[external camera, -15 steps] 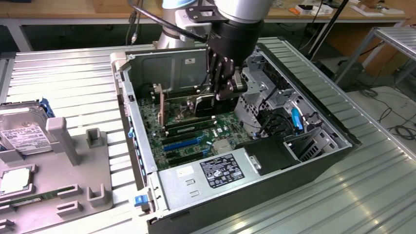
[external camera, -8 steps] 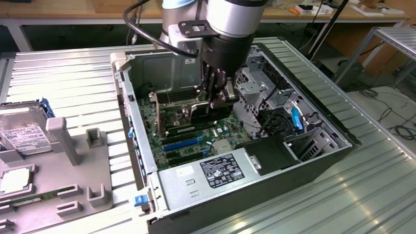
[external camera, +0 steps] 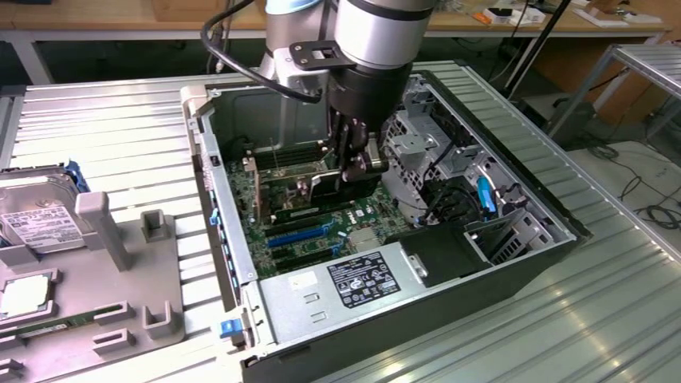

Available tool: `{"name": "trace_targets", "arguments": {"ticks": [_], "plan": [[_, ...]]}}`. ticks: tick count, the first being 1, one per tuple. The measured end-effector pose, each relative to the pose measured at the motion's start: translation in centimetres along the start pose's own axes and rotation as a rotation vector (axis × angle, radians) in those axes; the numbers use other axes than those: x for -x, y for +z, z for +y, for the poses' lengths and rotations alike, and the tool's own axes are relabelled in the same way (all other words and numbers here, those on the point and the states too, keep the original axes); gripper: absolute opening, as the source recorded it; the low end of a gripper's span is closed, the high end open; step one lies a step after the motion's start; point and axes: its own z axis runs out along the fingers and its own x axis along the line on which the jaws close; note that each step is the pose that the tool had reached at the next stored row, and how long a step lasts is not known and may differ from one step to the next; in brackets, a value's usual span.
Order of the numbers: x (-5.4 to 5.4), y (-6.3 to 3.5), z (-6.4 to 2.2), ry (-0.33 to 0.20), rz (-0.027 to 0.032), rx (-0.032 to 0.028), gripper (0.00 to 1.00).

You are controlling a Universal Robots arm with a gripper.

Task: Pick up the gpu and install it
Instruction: 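Insert the gpu into the slot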

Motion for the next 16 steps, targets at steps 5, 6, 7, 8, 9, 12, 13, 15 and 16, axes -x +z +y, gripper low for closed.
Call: {"name": "trace_targets", "arguments": {"ticks": [5, 6, 7, 8, 9, 12, 13, 15, 16], "plan": [[0.0, 0.62, 0.07, 0.0, -0.0001, 0.0, 0.27], [0.0, 0.95, 0.11, 0.0, -0.0001, -0.0001, 0.27], [0.0, 1.17, 0.15, 0.0, 0.0, 0.0, 0.27], [-0.1, 1.54, 0.22, 0.0, 0.0001, 0.0001, 0.27], [-0.1, 1.87, 0.28, 0.0, 0.0, 0.0, 0.27], [-0.1, 2.54, 0.39, 0.0, 0.0, 0.0, 0.27], [-0.1, 2.83, 0.45, 0.0, -0.0001, 0.0, 0.27], [-0.1, 3.17, 0.51, 0.0, 0.0, 0.0, 0.27], [-0.1, 3.33, 0.55, 0.0, 0.0, 0.0, 0.27]]}}
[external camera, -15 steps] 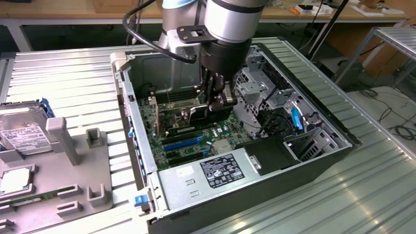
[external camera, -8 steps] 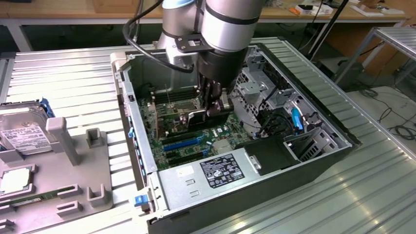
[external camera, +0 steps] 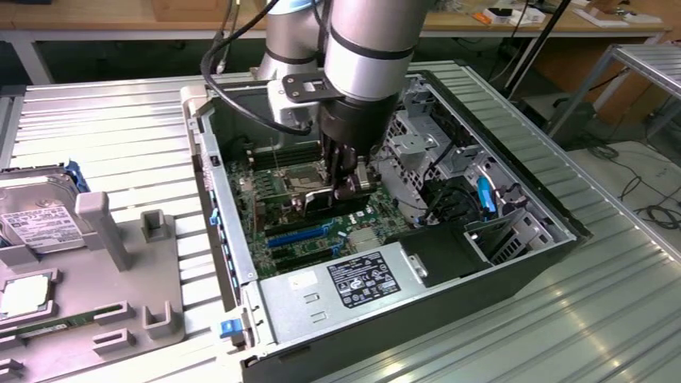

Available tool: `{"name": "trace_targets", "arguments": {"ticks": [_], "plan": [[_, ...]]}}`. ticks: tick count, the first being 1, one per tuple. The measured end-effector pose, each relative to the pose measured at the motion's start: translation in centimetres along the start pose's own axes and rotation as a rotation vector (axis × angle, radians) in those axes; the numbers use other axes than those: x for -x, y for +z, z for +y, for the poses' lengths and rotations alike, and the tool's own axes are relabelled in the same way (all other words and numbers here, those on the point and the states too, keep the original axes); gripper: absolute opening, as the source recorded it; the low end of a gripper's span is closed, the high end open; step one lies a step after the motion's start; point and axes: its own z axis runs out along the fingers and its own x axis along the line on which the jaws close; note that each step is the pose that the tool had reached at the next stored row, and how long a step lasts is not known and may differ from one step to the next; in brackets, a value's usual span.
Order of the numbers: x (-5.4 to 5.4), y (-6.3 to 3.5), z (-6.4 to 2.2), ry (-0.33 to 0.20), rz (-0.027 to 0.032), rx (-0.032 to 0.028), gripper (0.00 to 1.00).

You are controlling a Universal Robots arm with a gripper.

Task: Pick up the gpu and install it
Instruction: 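Insert the gpu into the slot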

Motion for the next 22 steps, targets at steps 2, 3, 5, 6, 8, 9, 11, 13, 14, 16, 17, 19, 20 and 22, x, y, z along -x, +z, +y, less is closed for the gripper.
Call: {"name": "trace_targets", "arguments": {"ticks": [2, 3, 5, 6, 8, 9, 11, 13, 14, 16, 17, 19, 20, 22], "plan": [[0.0, 0.54, 0.14, 0.0, -0.0001, 0.0, 0.27], [0.0, 0.72, 0.18, 0.0, -0.0001, 0.0, 0.27], [-0.1, 1.22, 0.27, 0.0, 0.0, 0.0, 0.27], [-0.1, 1.35, 0.29, 0.0, 0.0, 0.0, 0.27], [-0.1, 1.74, 0.36, 0.0, 0.0, 0.0, 0.27], [-0.1, 1.91, 0.4, 0.0, -0.0001, 0.0, 0.27], [-0.1, 2.22, 0.46, 0.0, 0.0, 0.0, 0.27], [-0.1, 2.58, 0.51, 0.0, 0.0, 0.0, 0.27], [-0.1, 2.78, 0.53, 0.0, 0.0, 0.0, 0.27], [-0.1, 2.93, 0.54, 0.0, 0.0002, 0.0001, 0.27], [-0.1, 2.93, 0.54, 0.0, 0.0002, 0.0001, 0.27], [-0.1, 2.94, 0.55, 0.0, 0.0003, 0.0, 0.27], [-0.1, 2.94, 0.55, 0.0, 0.0002, 0.0, 0.27], [-0.1, 2.94, 0.55, 0.0, 0.0002, 0.0, 0.27]]}}
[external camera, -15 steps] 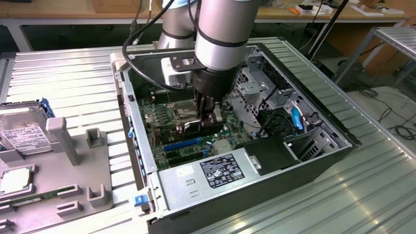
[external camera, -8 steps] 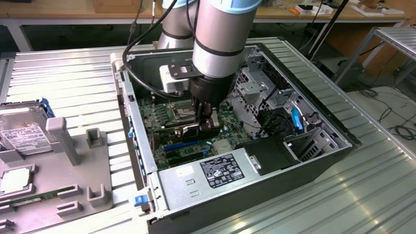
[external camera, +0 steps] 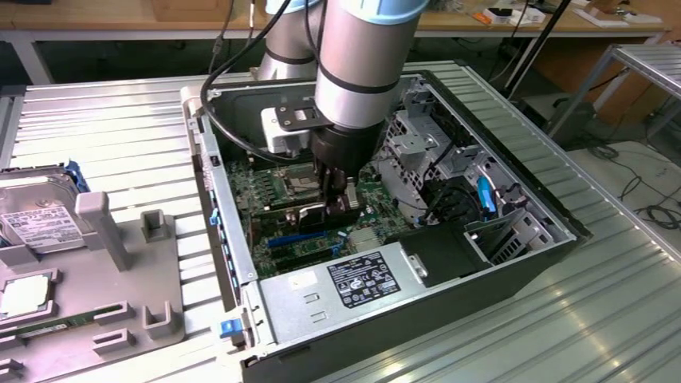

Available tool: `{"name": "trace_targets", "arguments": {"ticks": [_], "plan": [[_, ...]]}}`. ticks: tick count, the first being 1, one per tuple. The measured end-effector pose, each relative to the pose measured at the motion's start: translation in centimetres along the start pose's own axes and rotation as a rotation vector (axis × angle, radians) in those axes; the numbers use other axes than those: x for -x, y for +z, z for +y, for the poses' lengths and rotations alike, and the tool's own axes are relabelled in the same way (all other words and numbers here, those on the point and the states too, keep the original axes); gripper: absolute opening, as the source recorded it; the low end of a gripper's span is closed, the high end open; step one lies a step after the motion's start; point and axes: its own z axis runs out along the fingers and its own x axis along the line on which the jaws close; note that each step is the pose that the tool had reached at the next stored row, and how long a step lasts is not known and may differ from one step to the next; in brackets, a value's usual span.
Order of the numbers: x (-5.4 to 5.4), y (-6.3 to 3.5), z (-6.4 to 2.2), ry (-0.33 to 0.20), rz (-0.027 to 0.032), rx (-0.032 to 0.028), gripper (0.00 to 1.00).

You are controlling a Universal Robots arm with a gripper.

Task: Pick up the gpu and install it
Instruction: 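Insert the gpu into the slot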

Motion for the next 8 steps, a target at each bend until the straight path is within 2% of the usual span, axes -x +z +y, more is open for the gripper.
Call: {"name": "trace_targets", "arguments": {"ticks": [8], "plan": [[0.5, 0.03, 0.21, 0.0, -0.0001, -0.0001, 0.27]]}}
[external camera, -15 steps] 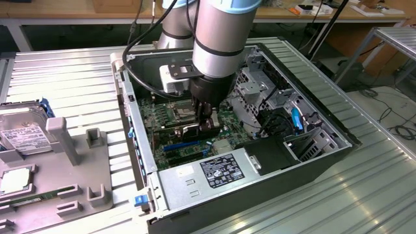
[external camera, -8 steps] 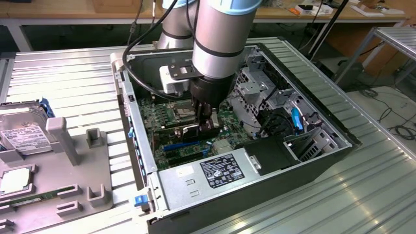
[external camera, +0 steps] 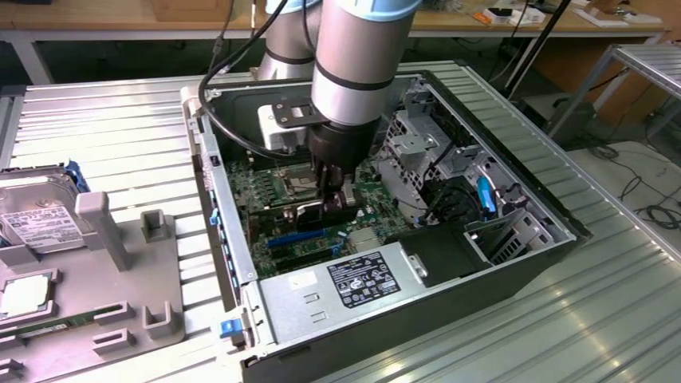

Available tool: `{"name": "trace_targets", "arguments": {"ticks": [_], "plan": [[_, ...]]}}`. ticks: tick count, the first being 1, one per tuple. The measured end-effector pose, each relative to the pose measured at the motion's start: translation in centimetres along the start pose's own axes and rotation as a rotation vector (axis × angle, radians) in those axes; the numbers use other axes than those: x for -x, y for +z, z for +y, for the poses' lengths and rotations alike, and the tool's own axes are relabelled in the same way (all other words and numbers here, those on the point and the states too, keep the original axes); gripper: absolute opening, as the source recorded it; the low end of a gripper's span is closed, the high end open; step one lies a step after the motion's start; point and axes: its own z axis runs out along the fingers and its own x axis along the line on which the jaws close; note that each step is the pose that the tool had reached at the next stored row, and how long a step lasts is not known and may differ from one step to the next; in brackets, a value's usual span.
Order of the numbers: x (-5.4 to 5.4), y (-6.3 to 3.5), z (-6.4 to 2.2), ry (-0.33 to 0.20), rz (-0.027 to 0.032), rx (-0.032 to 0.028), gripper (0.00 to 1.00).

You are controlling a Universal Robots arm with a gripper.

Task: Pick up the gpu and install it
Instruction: 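Insert the gpu into the slot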

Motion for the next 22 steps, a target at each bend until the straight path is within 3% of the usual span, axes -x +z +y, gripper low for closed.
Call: {"name": "trace_targets", "arguments": {"ticks": [4, 15, 16, 17, 22], "plan": [[-0.02, 0.06, 0.76, 0.0, 0.0001, 0.0001, 0.27], [-0.02, 0.07, 0.85, 0.0, 0.0016, 0.0, 0.27], [-0.02, 0.08, 0.84, 0.0, 0.0017, 0.0013, 0.27], [-0.02, 0.07, 0.81, 0.001, 0.0023, 0.0087, 0.27], [-0.01, 0.08, 0.75, 0.002, 0.0021, 0.0111, 0.27]]}}
